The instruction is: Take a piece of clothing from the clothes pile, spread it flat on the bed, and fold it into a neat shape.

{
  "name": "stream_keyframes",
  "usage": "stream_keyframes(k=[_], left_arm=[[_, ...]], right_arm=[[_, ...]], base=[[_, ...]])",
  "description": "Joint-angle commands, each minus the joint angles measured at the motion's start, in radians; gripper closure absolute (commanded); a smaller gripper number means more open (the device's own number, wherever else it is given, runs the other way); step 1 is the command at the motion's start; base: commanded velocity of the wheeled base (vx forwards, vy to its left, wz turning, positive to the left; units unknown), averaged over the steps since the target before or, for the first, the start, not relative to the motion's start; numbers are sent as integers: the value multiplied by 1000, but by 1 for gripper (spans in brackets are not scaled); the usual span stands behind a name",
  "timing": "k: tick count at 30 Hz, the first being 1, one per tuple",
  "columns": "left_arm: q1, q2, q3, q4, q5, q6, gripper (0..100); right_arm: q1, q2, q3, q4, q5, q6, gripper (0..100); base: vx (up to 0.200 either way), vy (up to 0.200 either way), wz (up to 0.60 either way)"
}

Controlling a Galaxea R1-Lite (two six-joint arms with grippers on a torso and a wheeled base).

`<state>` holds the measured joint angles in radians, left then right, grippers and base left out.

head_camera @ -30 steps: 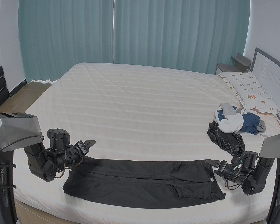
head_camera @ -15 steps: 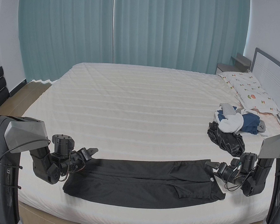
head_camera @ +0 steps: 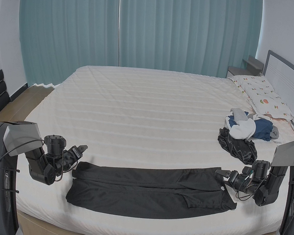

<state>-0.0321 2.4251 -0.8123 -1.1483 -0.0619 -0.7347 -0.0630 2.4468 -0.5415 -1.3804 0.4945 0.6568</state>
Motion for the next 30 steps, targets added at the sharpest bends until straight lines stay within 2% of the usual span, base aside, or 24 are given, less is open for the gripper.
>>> stream_keyframes(k=[1,6,7,10,14,17,21,25,30], left_arm=[[44,-4,4,5,-39,0,0],[72,-49,47,10,-173,15,0],[74,-51,48,10,-179,18,0],[86,-43,45,44,-248,86,0],[93,-37,33,79,-276,181,0],[86,0,27,76,-285,212,0],[83,28,9,68,-291,221,0],[72,28,7,70,-332,233,0],[61,32,10,73,-332,261,0]], right_arm=[[0,1,0,0,3,0,0],[2,3,0,0,3,0,0],[2,3,0,-2,3,0,0],[2,6,2,-2,3,-5,0],[2,15,11,-31,1,-8,0],[2,31,20,-66,-1,-9,0],[2,37,21,-80,-1,-9,0],[2,37,21,-80,-1,-9,0],[2,37,21,-80,-1,-9,0]], base=[[0,0,0],[0,0,0],[0,0,0],[0,0,0],[0,0,0],[0,0,0],[0,0,0],[0,0,0],[0,0,0]])
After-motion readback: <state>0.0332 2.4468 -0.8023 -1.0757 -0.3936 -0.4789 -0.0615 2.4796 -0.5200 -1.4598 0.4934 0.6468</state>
